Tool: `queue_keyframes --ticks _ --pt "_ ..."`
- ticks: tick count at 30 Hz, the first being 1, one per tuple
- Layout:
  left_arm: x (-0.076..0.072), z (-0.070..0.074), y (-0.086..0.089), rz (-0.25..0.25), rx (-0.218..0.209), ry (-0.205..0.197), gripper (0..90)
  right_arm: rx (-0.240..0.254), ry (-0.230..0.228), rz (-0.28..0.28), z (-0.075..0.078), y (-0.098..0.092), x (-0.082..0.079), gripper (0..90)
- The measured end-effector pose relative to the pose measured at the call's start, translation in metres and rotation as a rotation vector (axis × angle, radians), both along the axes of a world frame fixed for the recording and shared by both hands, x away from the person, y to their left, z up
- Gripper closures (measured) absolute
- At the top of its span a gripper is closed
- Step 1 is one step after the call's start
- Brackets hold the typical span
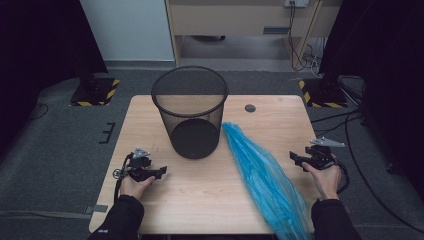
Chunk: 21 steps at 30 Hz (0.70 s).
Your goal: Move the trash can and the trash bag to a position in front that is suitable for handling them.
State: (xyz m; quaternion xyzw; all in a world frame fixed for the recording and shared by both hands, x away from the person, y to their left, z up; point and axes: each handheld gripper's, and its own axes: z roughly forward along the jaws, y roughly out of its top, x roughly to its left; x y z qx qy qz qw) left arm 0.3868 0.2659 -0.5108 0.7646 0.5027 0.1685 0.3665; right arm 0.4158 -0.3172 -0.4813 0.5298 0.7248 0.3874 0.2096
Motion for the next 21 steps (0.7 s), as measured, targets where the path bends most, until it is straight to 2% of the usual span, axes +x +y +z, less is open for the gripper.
queue_keyframes --ticks 1,2,4,5,6,8,9,10,11,12,14,16,17,18,20,21 --pt "0.000 0.000 0.000 0.000 0.000 0.000 27.6 0.006 -0.010 0.018 0.005 0.004 -0.001 26.5" --pt "-0.001 0.005 0.001 0.007 -0.002 -0.021 27.6 0.006 -0.010 0.018 0.005 0.004 -0.001 26.5" --pt "-0.004 0.014 0.003 0.024 -0.025 -0.068 29.7 0.029 -0.026 0.072 0.018 0.017 -0.002 24.7" --pt "-0.008 0.023 0.005 0.043 -0.052 -0.106 31.9 0.039 -0.045 0.108 0.029 0.029 -0.003 24.7" --pt "-0.008 0.023 0.005 0.043 -0.052 -0.106 32.6 0.039 -0.045 0.108 0.029 0.029 -0.003 24.7" --pt "-0.010 0.027 0.006 0.060 -0.069 -0.123 34.4 0.024 -0.092 0.168 0.043 0.051 -0.005 26.0" --pt "-0.011 0.028 0.006 0.070 -0.073 -0.126 36.1 0.010 -0.104 0.177 0.045 0.059 -0.005 25.0" --pt "-0.012 0.028 0.007 0.080 -0.071 -0.131 36.1 0.010 -0.104 0.177 0.045 0.059 -0.005 25.0" --pt "-0.012 0.028 0.008 0.091 -0.066 -0.128 36.9 0.007 -0.095 0.201 0.046 0.075 -0.004 23.4" --pt "-0.012 0.028 0.008 0.091 -0.066 -0.128 36.9 0.007 -0.095 0.201 0.046 0.075 -0.004 23.4" --pt "-0.011 0.028 0.010 0.094 -0.055 -0.111 36.9 0.015 -0.083 0.224 0.042 0.088 -0.003 24.0" --pt "-0.012 0.028 0.011 0.100 -0.056 -0.114 36.3 -0.001 -0.076 0.250 0.035 0.101 0.000 27.4" --pt "-0.011 0.029 0.011 0.102 -0.058 -0.118 36.3 -0.033 -0.056 0.269 0.023 0.114 0.004 28.3" --pt "-0.011 0.029 0.011 0.102 -0.058 -0.118 35.8 -0.033 -0.056 0.269 0.023 0.114 0.004 28.3" --pt "-0.011 0.029 0.011 0.102 -0.058 -0.121 34.9 -0.083 -0.034 0.277 0.010 0.124 0.009 28.4" --pt "-0.011 0.029 0.011 0.102 -0.058 -0.123 34.7 -0.137 -0.003 0.289 -0.003 0.132 0.011 30.5"
